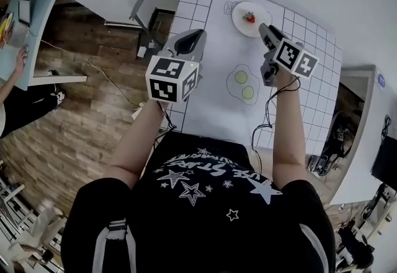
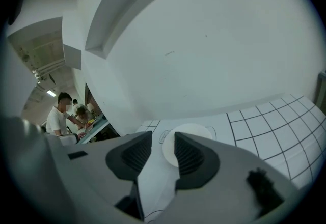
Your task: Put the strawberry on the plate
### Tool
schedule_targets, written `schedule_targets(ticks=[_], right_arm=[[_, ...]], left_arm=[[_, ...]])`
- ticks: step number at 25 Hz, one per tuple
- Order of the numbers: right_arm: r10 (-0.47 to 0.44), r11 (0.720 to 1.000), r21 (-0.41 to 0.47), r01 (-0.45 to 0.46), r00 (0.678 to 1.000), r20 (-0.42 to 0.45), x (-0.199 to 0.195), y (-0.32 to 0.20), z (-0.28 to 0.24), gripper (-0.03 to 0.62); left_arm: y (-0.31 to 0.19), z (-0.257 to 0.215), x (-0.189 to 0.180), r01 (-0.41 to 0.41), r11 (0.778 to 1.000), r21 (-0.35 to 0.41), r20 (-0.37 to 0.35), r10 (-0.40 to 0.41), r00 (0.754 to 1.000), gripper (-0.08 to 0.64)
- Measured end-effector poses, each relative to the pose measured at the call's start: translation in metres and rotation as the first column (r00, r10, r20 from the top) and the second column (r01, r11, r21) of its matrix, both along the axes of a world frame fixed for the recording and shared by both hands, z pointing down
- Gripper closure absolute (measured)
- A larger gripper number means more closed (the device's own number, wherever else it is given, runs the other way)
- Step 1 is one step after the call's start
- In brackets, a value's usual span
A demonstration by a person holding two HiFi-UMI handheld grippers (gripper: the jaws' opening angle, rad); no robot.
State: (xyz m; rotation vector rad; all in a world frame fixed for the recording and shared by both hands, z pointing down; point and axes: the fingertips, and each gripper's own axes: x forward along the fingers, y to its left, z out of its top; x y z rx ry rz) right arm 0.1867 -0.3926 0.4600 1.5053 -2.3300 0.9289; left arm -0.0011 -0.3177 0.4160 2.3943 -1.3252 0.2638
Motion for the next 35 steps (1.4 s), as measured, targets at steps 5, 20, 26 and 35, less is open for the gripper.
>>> schedule_targets(ticks=[5, 20, 26, 35], right_arm=[[0.031, 0.999, 0.042, -0.031, 1.0, 0.003, -0.009, 0.03, -0.028, 0.451], [0.2, 0.976, 0.081, -0.204, 0.978, 0.055, -0.046, 0.18, -0.042, 0.551], [0.21, 0.976, 0.053, -0.212, 0.976, 0.053, -0.059, 0.223, -0.03, 0.554], [0.171, 0.979, 0.105, -0.175, 0.984, 0.05, -0.06, 0.251, -0.053, 0.56]], left_arm=[[0.018, -0.015, -0.013, -0.029, 0.999, 0.027, -0.048, 0.03, 0.998, 0.551], [0.089, -0.028, -0.011, -0.26, 0.962, 0.087, -0.087, 0.267, 0.96, 0.551], [0.118, -0.029, -0.005, -0.295, 0.951, 0.088, -0.094, 0.303, 0.948, 0.551], [0.151, -0.036, 0.0, -0.277, 0.956, 0.098, -0.091, 0.285, 0.954, 0.551]])
